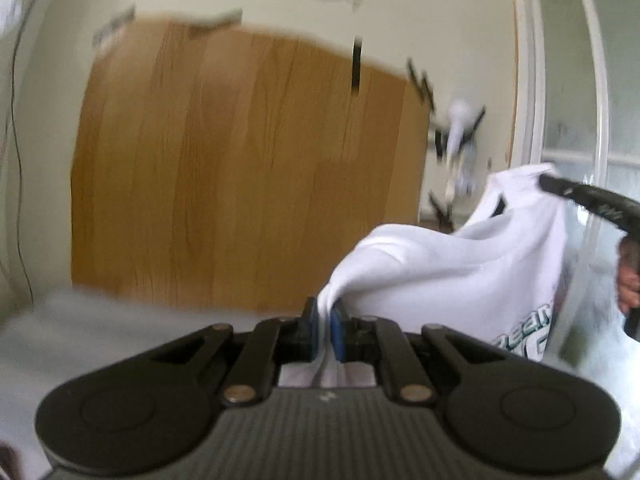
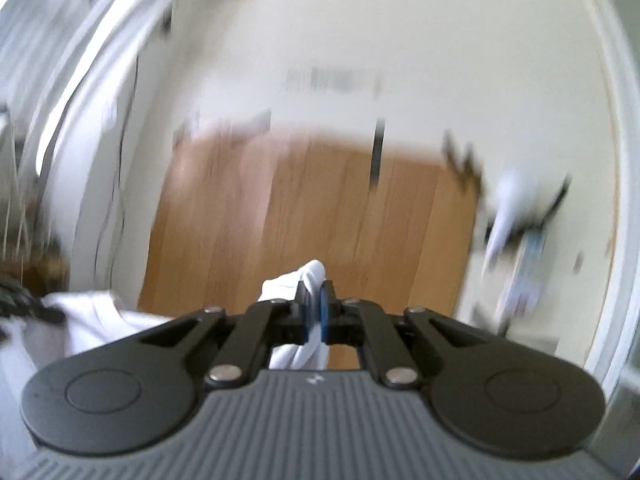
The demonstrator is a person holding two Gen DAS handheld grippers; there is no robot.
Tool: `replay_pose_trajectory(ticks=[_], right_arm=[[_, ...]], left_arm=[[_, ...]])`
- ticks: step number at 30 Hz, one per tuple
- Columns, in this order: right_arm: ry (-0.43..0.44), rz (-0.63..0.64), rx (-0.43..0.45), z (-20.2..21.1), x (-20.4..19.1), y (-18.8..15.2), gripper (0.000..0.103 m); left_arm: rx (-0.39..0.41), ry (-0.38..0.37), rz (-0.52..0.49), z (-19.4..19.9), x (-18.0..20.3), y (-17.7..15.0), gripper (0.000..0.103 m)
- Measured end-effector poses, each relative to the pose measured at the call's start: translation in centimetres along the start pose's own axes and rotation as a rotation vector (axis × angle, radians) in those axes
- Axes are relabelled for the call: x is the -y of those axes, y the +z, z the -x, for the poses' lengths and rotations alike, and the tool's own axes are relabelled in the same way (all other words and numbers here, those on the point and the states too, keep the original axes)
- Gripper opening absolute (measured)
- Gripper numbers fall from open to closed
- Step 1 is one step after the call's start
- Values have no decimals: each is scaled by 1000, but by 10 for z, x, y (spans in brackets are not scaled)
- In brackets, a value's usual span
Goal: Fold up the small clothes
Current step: 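Grasp the white T-shirt with both tools and lift it off the bed, then lower the held T-shirt flat onto the bed and open both tools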
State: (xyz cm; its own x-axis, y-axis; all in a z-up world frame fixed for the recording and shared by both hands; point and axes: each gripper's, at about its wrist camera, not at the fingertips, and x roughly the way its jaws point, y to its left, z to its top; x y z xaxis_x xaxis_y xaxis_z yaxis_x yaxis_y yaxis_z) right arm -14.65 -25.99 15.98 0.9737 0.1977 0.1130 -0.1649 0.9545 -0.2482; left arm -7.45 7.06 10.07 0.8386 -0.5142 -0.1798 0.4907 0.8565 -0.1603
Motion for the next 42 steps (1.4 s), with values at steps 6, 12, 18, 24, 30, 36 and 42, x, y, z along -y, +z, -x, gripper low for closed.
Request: replay_pose_trajectory(ticks=[6, 12, 18, 24, 30, 36, 42], right_arm=[[-66, 91, 264, 17, -5, 81, 7], [-144, 115, 403, 29, 8, 158, 7], [-160, 94, 406, 27, 22, 185, 7], [-126, 75, 317, 10, 26, 164, 7], [-94, 20, 141, -68, 37, 118, 7], [-131, -115, -250, -227, 40, 5, 39], [-61, -226, -521, -200, 31, -134, 43]], left_arm=[[215, 94, -34, 38, 23, 91, 7], [471, 190, -128, 93, 61, 166, 7], [605, 253, -213, 122, 101, 197, 7], [573, 302, -231, 114, 101, 195, 7], [397, 410, -253, 33, 83, 167, 7], [11, 519, -333, -152, 48, 86, 16], [-273, 464, -284, -175, -5, -43, 15]])
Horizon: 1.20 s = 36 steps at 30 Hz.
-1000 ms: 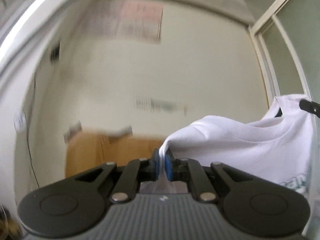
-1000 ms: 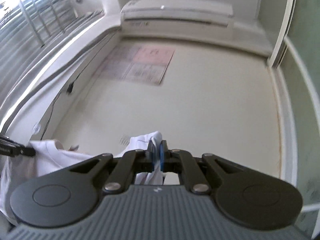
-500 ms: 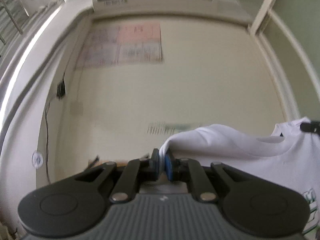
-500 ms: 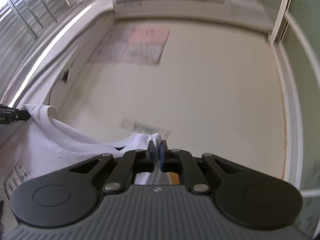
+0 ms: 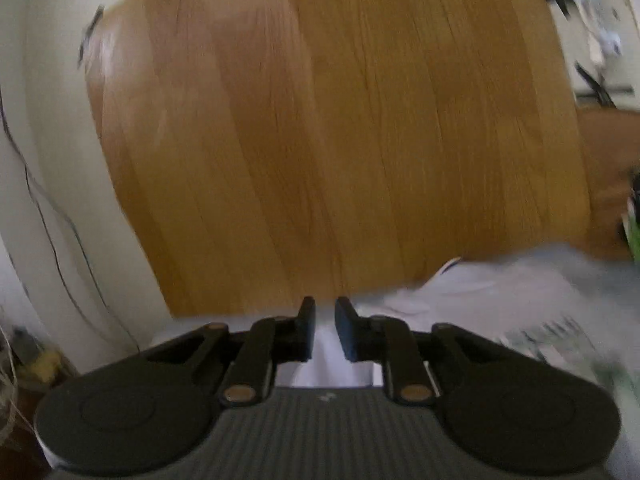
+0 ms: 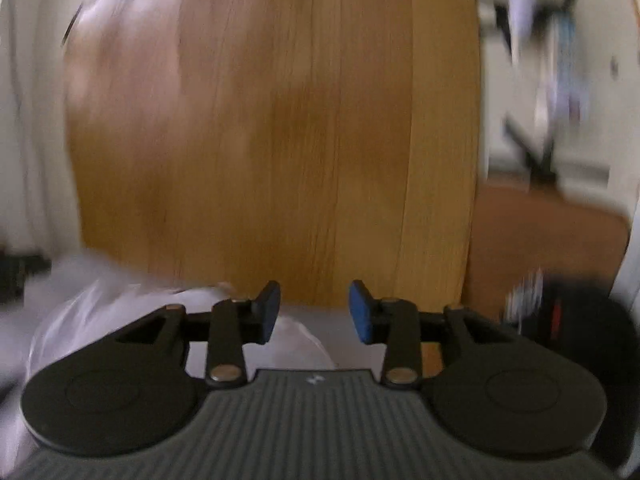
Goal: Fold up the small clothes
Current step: 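Lower the held T-shirt flat onto the bed and open both tools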
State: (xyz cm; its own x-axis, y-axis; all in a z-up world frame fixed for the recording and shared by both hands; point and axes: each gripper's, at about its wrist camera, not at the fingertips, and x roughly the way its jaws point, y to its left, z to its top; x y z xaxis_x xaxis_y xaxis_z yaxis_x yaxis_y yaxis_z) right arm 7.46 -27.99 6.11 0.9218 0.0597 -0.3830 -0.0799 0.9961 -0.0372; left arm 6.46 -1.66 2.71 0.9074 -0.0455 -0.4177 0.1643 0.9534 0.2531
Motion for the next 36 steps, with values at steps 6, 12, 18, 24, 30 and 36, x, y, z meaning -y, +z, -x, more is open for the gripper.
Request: replay_pose_trajectory(ticks=[6, 12, 18, 24, 30, 36], right_arm=[[2, 88, -190, 43, 0, -112, 67], [77, -9, -213, 67, -7, -150, 17], [-88, 131, -154, 71, 2, -133, 3], [-465, -10, -67, 98, 78, -98, 11], [-125, -126, -39, 131, 25, -116, 46], [55, -143, -117, 118, -26, -152, 54]], left_arm=[[-148, -53, 61, 16, -48, -85, 45], [-202, -88, 62, 33, -56, -119, 58], [-235, -45, 54, 27, -52, -128, 41], [-220, -16, 63, 37, -69, -125, 56], [-260, -40, 66, 33, -71, -129, 67], [-308, -33, 44, 20, -61, -132, 41]])
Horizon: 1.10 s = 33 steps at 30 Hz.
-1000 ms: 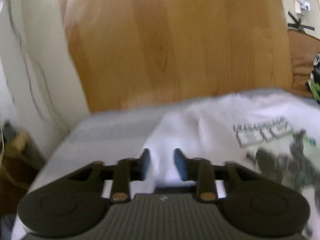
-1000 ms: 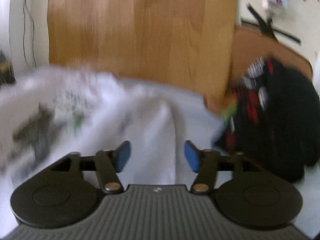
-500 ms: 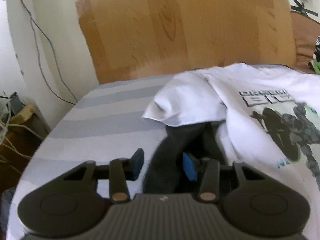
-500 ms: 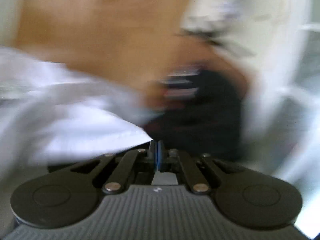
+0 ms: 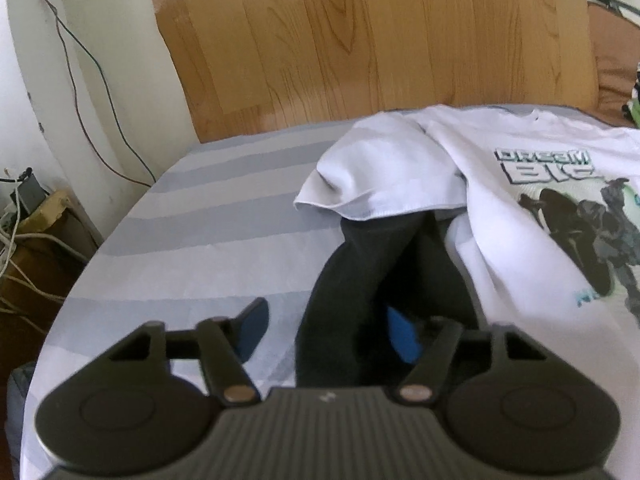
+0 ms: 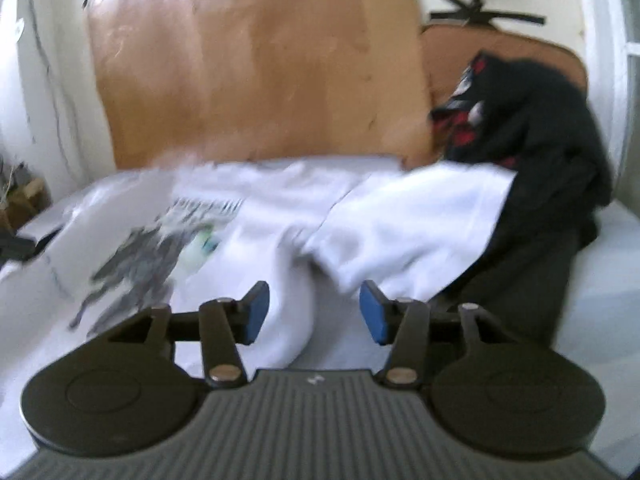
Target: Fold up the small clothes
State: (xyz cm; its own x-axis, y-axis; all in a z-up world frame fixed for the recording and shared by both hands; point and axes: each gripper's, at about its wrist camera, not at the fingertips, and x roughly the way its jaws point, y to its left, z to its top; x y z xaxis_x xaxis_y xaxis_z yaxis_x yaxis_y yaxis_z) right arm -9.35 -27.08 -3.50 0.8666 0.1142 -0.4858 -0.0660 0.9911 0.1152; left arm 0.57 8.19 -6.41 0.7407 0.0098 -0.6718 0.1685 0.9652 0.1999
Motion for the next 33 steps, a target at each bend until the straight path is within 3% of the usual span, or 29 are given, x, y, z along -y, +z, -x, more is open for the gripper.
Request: replay_pose_trajectory(ticks=[1, 2, 4, 7, 9, 11, 12, 14, 17, 20, 22, 24, 28, 29, 30, 31, 33], right_arm=[[-1, 10, -11, -5, -6, -5, 54], [0, 8, -21, -10, -9, -8, 55], [3, -17, -14, -16, -8, -13, 60], [0, -23, -11, -22, -6, -10, 60], [9, -53, 0, -23, 0, -9, 60], [19, -81, 8, -25, 7, -10, 60], [23, -90, 9, -26, 8, -11, 60], [25, -108, 16, -24, 10, -12, 60], [36, -145, 19, -21, 15, -13, 60], [57, -190, 11, -20, 22, -10, 60], [53, -206, 15, -20, 27, -5, 60], [59, -235, 23, -20, 33, 1, 60], [130, -330, -14, -25, 39, 2, 56], [140, -314, -25, -27, 35, 0, 28], [141, -282, -32, -27, 29, -3, 8], [132, -241, -38, -29, 22, -5, 5], [77, -161, 0, -30, 12, -5, 5]], left_arm=[[-1, -18, 3, -2, 2, 1, 29], [-3, -42, 6, -3, 4, 3, 6], [-1, -4, -22, -4, 9, 8, 5], [75, 199, -21, -6, -12, 26, 5], [60, 365, 89, -18, -53, 45, 7], [-22, 441, 240, -30, -95, 60, 17], [-46, 413, 313, -29, -110, 63, 18], [-10, 339, 370, -14, -114, 61, 18], [45, 293, 292, 10, -90, 49, 44], [53, 144, 211, 30, -65, 36, 46], [61, 66, 171, 39, -52, 34, 54], [52, -45, 173, 43, -39, 34, 75], [-33, -249, 185, 37, -14, 32, 79], [-43, -286, 169, 38, -5, 29, 78], [-44, -299, 154, 41, 10, 24, 73], [-48, -305, 133, 40, 15, 19, 64], [-76, -264, 76, 33, 30, 15, 10]])
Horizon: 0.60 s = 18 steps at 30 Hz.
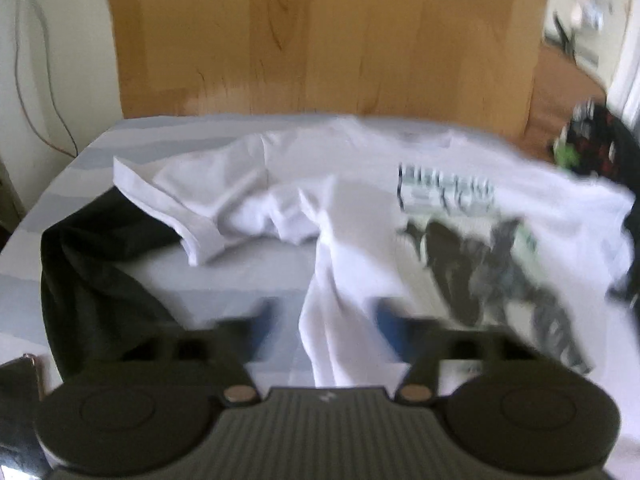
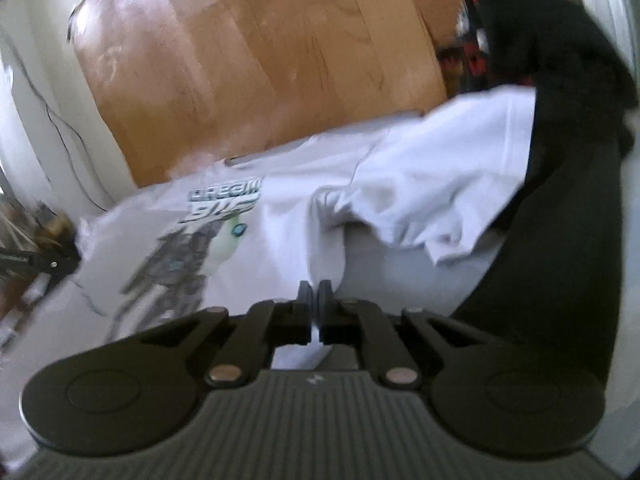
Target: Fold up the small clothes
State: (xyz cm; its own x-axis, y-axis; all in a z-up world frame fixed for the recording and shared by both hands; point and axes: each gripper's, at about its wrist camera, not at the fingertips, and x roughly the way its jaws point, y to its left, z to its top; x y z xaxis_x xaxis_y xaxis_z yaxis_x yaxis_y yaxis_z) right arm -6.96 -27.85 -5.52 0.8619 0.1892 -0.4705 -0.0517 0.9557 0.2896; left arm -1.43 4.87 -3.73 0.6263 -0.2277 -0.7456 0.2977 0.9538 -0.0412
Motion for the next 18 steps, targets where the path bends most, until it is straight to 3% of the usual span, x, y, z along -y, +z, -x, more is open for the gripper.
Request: replay_pose_trajectory(ticks=[1, 4, 5, 6, 7, 8, 9, 10, 11, 15, 18], right_arm=[[-30, 31, 31, -2, -3, 3, 5], [-150, 41, 166, -11, 2, 24, 7], [-178, 13, 180, -17, 5, 32, 16], [-171, -33, 161, -19, 9, 37, 18], [-138, -78, 143, -17, 12, 40, 20], [-82, -86, 143, -9, 12, 39, 26], [-39, -61, 147, 1, 10, 35, 32], [-10, -23, 145, 13, 9, 29, 44], [17, 9, 135, 27, 9, 20, 50], [178, 5, 36, 71, 17, -18, 50], [226, -18, -38, 93, 20, -45, 51]], left_arm=[[-16, 47, -11, -5, 1, 0, 5], [18, 183, 74, -14, -9, 12, 7], [21, 220, 136, -13, -16, 16, 9], [23, 218, 185, -9, -23, 18, 9], [33, 183, 211, -3, -28, 17, 12], [45, 136, 211, 8, -31, 12, 24], [60, 113, 192, 18, -31, 5, 42], [74, 103, 166, 27, -30, -2, 50], [90, 83, 132, 38, -27, -15, 55], [49, -71, 93, 66, -34, -53, 55], [24, -111, 90, 79, -29, -84, 55]])
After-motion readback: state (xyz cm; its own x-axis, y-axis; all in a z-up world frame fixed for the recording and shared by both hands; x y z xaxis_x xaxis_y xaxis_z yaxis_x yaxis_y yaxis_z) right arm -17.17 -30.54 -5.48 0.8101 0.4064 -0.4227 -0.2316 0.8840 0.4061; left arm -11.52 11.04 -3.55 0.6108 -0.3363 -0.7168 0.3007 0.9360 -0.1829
